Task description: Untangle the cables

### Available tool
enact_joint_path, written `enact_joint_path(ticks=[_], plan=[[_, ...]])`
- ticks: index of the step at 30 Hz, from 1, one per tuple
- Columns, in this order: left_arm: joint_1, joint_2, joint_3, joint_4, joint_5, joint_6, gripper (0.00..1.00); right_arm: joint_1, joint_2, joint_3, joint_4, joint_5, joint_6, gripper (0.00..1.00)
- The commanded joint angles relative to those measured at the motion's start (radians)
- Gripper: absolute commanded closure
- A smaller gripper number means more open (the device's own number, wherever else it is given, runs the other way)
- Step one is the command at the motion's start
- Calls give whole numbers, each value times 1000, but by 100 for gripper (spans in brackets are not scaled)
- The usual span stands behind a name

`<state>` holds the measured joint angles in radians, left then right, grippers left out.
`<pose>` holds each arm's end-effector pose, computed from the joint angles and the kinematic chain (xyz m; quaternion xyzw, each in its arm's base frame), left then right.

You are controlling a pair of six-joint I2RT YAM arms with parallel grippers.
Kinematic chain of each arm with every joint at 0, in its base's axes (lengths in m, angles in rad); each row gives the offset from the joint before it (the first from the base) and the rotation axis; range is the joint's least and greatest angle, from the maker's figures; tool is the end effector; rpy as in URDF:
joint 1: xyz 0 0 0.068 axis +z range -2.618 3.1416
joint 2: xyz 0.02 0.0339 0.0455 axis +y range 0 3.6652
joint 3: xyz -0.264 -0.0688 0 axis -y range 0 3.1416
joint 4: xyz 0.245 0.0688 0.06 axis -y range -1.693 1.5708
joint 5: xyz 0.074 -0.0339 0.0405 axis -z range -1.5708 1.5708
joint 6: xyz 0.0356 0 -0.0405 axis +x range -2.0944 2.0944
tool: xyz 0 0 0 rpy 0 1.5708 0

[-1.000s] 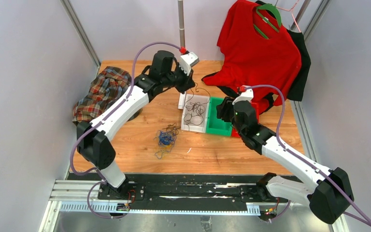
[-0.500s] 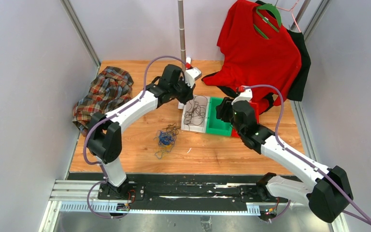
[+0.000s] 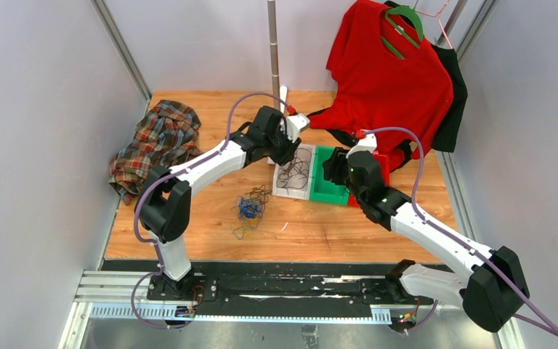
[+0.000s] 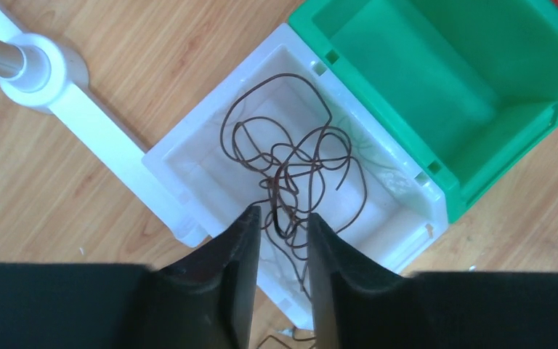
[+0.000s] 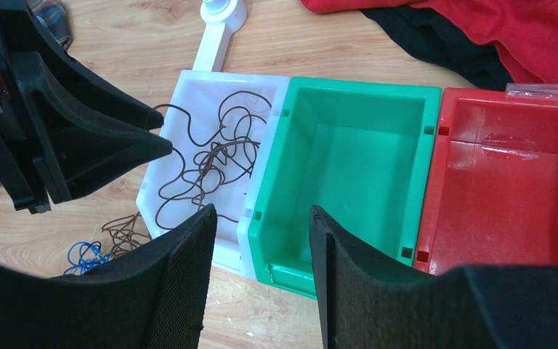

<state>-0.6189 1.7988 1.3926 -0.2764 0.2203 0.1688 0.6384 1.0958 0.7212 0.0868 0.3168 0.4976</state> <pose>0.3317 -0.2458 0.2604 0.3880 0.8107 -0.1921 0.3941 0.2095 0.1416 0.2839 0.0385 0.7959 0.2113 0.5661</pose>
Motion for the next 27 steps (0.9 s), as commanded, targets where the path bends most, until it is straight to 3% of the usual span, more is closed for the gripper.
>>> enact_joint_path(ticks=[1,3,6,11,16,22,27], plan=[[-2,-46,56,-104,-26,53,54,-23,0,33,-14,-8,4,50],[-1,-78,85,-184,-17,68,24,-23,-2,27,-9,-14,14,50],[12,-149,103,-276,18,96,0,-22,2,24,-4,-22,24,50],[109,-259,66,-424,117,155,2,-22,-7,17,-12,-32,31,47],[257,-342,-100,-557,243,309,1,-15,-3,13,-5,-64,34,46],[316,-387,-306,-566,311,505,6,27,41,28,16,-97,6,47],[317,-327,-342,-526,344,540,11,72,69,39,25,-106,-22,49]])
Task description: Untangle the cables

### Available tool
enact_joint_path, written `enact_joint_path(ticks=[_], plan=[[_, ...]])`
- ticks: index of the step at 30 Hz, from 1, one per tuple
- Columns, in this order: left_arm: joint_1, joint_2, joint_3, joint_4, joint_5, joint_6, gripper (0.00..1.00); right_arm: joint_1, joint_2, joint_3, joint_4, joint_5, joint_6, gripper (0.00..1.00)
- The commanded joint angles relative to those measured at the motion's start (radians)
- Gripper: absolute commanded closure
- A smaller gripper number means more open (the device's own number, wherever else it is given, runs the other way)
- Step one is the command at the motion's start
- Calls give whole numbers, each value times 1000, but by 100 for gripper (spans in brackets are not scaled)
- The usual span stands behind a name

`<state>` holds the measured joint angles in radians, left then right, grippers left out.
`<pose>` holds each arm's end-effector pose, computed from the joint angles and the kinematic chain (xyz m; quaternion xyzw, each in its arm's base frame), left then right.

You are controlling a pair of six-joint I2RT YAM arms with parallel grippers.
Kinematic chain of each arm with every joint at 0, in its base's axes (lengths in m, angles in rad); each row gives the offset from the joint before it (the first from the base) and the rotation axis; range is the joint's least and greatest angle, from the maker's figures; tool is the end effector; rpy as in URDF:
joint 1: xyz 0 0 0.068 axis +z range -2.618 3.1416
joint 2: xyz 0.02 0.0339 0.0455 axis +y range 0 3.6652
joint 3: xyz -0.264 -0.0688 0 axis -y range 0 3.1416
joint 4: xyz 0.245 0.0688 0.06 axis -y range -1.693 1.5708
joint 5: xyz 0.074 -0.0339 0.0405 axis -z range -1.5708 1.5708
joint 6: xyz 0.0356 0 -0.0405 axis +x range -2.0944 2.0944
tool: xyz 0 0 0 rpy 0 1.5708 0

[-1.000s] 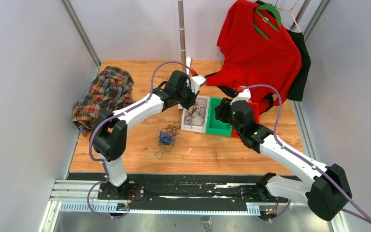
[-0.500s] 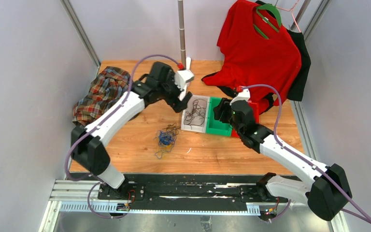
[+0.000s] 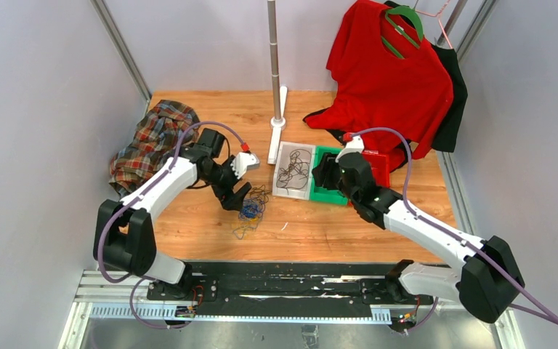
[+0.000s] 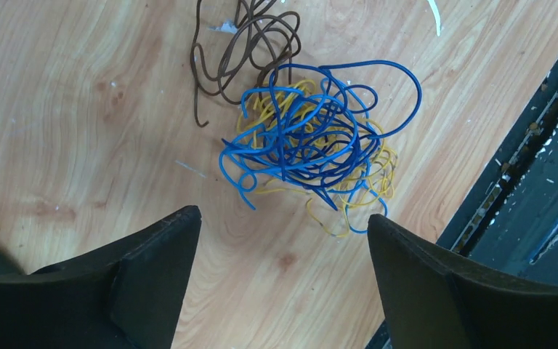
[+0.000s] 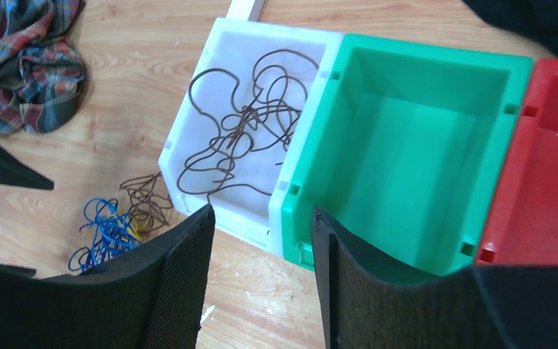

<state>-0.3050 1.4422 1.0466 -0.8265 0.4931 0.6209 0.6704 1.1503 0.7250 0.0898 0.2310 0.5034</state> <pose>0.2538 -0.0976 0.2373 0.4644 0.8356 -0.2109 0.2039 0.2110 0.1569 0.2723 -0.0010 0.8126 0.2403 0.5310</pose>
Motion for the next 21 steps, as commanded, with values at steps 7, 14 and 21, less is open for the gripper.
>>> enact_joint_path(ticks=[7,14,21], plan=[[2,119,-11,104,79,143,25,70,46,41,57,-63,-35,51],[2,182,0,128,144,169,45,78,84,57,59,-91,-31,54],[1,99,3,43,151,193,93,78,81,68,55,-98,-35,55]])
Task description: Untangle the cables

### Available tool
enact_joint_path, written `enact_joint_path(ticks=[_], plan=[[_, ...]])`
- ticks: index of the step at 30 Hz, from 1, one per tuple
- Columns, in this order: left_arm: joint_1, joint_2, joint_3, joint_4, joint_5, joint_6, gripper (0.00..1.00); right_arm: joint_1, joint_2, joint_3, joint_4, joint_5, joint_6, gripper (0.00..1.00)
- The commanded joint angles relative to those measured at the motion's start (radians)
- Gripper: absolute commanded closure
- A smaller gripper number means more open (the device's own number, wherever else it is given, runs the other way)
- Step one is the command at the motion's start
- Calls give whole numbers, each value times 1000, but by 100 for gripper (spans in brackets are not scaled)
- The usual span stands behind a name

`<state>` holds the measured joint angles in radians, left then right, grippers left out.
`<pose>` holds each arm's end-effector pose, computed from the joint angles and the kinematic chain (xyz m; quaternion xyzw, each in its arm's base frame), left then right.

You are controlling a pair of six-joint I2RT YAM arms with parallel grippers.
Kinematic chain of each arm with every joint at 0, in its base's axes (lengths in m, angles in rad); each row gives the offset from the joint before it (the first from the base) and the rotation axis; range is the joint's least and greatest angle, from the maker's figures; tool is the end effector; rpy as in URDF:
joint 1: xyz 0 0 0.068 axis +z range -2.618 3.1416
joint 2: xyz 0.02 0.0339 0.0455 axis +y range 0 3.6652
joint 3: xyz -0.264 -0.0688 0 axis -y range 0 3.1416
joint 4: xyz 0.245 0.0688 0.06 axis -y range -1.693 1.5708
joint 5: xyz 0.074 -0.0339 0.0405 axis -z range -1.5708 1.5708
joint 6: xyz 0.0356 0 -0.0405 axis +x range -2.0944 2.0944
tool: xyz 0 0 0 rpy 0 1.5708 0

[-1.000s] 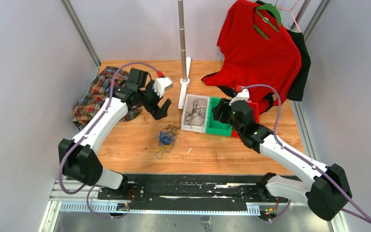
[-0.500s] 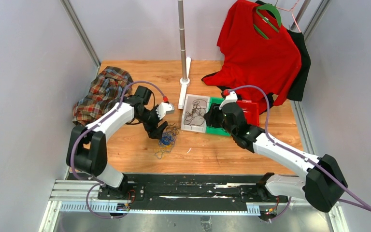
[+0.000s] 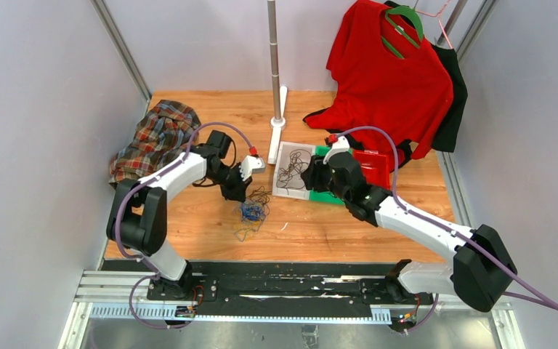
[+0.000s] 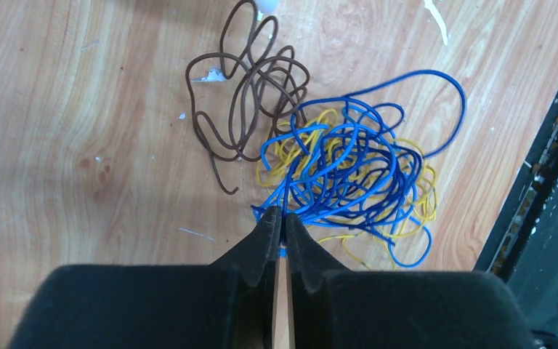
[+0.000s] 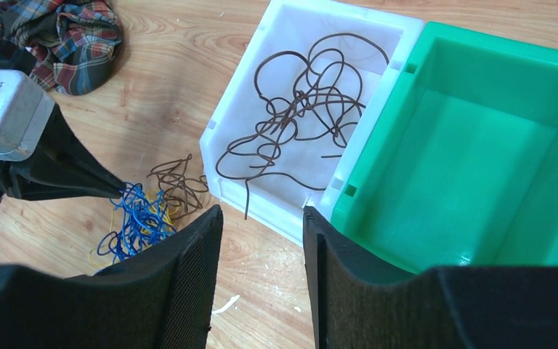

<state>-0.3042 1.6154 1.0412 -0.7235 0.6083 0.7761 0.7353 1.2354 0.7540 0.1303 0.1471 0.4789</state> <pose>0.2781 -0.1086 0.1952 0.5211 0.7897 -0.2581 0.1956 0.2116 0.1844 0.2650 -0.0628 0.8162 0.2764 0.5035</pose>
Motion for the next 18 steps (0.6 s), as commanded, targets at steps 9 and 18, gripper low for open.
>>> enact_joint_path(ticks=[9,18], plan=[[1,-293,73,-234,17,19,99,67,7,65,39,-39,-34,55],[1,-436,245,-339,-37,-105,99,250,92,183,134,-106,-131,39]])
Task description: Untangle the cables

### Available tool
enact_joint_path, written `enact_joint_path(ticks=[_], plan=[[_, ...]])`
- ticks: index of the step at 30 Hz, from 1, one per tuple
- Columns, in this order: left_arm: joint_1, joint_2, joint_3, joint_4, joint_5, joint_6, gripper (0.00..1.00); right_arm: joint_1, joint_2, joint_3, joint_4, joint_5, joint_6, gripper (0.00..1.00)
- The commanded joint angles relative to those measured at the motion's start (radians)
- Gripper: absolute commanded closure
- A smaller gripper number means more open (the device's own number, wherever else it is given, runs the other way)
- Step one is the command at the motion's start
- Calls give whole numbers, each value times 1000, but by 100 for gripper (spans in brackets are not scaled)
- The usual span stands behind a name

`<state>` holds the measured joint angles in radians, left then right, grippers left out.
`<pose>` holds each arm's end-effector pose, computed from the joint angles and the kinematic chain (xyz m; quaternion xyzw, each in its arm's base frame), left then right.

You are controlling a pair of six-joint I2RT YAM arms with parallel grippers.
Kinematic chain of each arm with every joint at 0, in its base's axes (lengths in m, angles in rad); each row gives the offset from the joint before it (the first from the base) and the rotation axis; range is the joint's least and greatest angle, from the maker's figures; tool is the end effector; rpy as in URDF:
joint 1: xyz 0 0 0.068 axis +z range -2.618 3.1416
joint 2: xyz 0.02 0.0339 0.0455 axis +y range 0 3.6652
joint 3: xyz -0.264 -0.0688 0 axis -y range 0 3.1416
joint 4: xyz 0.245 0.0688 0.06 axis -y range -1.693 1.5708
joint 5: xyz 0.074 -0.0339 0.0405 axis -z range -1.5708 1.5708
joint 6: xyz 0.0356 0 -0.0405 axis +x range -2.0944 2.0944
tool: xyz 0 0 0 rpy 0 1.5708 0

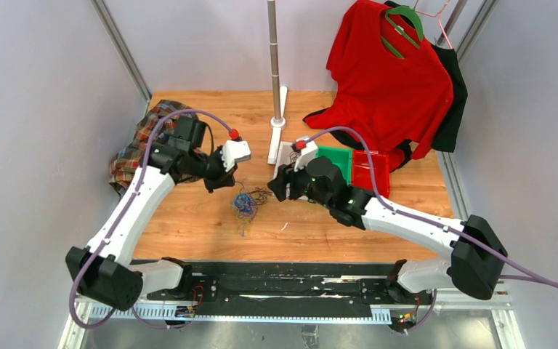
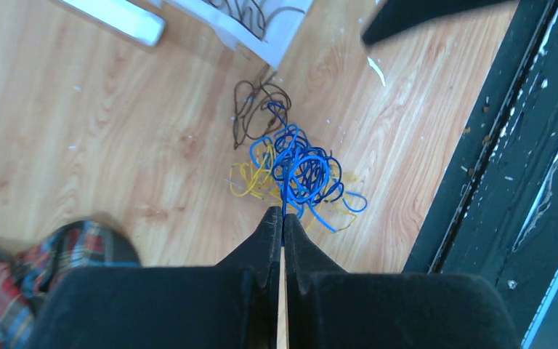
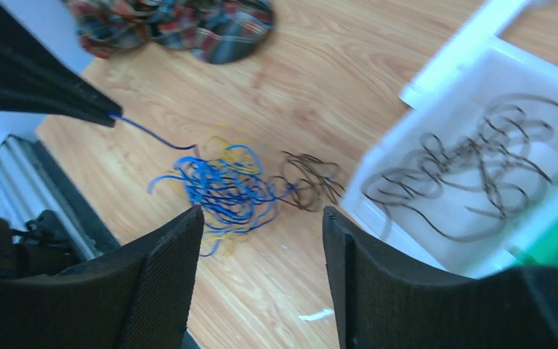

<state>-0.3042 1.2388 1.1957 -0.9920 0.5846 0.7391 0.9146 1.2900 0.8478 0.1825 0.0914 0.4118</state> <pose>0.2176 -0.0889 0.3233 0.5263 0.7626 -0.2167 0.3074 0.1854 0.2355 0.2884 -0.1700 0.7739 0.3464 0.5022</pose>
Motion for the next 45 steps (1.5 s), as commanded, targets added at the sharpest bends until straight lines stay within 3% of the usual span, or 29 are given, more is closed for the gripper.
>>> enact_joint_path(ticks=[1,6,12,18,24,32,38,45], plan=[[1,-71,110,-76,-18,-85,100,92,50,106,98,-57,-75,38],[0,-128,212,-96,-34,-163,100,175,110,172,188,-77,-119,35],[0,-167,294,-137,-16,-193,100,189,214,257,254,-66,-123,35],[0,-186,371,-181,-12,-197,100,188,343,313,286,-50,-99,42],[0,-180,513,-187,-16,-231,99,188,426,254,335,-59,-47,50],[0,-111,836,-182,-82,-274,100,188,491,146,404,-44,1,53],[0,-99,938,-64,-179,-294,100,188,492,108,410,-39,12,48],[0,-139,933,169,-311,-348,99,188,395,75,433,-74,-6,41]])
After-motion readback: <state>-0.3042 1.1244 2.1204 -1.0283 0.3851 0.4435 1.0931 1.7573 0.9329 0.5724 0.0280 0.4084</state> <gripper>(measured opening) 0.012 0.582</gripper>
